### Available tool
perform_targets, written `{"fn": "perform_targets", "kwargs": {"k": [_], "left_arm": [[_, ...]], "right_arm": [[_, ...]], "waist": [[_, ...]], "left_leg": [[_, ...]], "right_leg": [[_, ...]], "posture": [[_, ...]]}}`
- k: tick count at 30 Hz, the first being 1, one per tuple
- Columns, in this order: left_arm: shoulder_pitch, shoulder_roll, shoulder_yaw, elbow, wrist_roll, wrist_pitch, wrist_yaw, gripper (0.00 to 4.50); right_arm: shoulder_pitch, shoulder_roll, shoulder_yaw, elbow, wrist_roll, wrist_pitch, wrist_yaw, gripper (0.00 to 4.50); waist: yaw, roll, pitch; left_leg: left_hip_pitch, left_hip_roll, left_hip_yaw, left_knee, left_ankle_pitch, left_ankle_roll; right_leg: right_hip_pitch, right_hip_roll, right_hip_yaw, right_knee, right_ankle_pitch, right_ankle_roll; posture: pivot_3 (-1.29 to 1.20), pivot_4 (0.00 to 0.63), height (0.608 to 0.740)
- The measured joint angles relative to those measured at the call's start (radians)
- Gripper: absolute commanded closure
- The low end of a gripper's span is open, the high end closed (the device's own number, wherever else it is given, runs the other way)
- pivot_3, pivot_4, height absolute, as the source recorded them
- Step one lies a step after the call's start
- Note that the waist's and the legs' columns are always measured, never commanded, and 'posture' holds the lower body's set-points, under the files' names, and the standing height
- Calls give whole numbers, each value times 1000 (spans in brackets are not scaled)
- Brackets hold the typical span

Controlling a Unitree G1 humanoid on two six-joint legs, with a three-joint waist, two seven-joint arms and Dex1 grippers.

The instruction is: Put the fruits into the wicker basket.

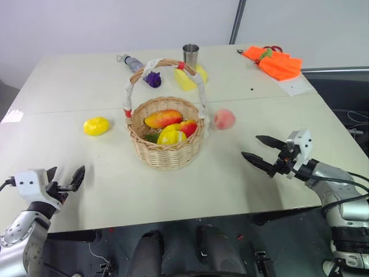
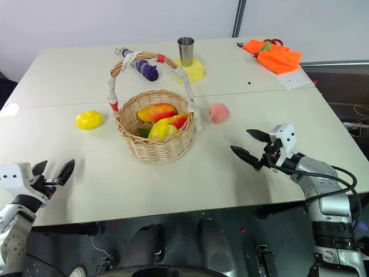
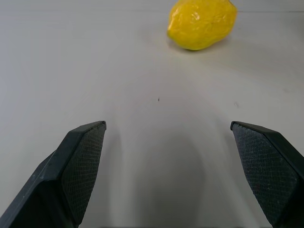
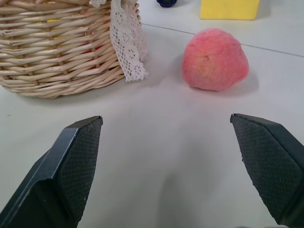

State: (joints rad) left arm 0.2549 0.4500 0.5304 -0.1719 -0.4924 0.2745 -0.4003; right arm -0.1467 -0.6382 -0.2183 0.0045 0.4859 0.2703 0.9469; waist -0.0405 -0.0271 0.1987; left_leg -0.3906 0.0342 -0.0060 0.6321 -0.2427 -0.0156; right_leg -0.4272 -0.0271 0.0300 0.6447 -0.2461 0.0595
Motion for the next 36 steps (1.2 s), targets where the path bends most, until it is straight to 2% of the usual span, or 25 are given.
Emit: {"fn": "perform_targets", "kwargs": {"k": [9, 15, 20, 25, 28, 36], "left_arm": [[-1, -1, -3, -19, 2, 16, 10, 0], [-55, 4, -9, -19, -2, 44, -1, 0], [-146, 76, -26, -17, -16, 105, -24, 0], [-324, 218, -99, 40, 24, 175, -64, 0], [-435, 311, -201, 137, 83, 193, -132, 0], [-717, 362, -415, 428, 254, 133, -259, 0]], "right_arm": [[-11, 0, 0, 1, -1, -14, 2, 18], [-10, 0, 0, -12, 0, -15, -10, 18], [7, -3, -13, -96, 30, 11, -18, 18], [-2, -56, -18, -263, 112, 109, -2, 18], [-49, -87, 1, -376, 179, 187, 5, 18], [-162, -65, 135, -575, 265, 296, -36, 18]], "waist": [[2, 0, 0], [3, 0, 0], [4, 0, 0], [7, 0, 0], [1, 0, 0], [4, 0, 0]], "left_leg": [[0, 0, 0, 0, 0, 0], [0, 0, 0, 0, 0, 0], [0, 0, 0, 0, 0, 0], [0, 0, 0, 0, 0, 0], [0, 0, 0, 0, 0, 0], [-1, 0, -1, 0, 0, 0]], "right_leg": [[0, 0, 0, 0, 0, 0], [0, 0, 0, 0, 0, 0], [0, 0, 0, 1, 0, 0], [0, 0, 0, 1, 0, 0], [0, 1, 0, 1, 0, 0], [-1, 1, -2, 1, 3, 1]], "posture": [[0, 150, 740], [0, 150, 740], [0, 150, 740], [0, 150, 740], [0, 150, 740], [0, 150, 740]]}}
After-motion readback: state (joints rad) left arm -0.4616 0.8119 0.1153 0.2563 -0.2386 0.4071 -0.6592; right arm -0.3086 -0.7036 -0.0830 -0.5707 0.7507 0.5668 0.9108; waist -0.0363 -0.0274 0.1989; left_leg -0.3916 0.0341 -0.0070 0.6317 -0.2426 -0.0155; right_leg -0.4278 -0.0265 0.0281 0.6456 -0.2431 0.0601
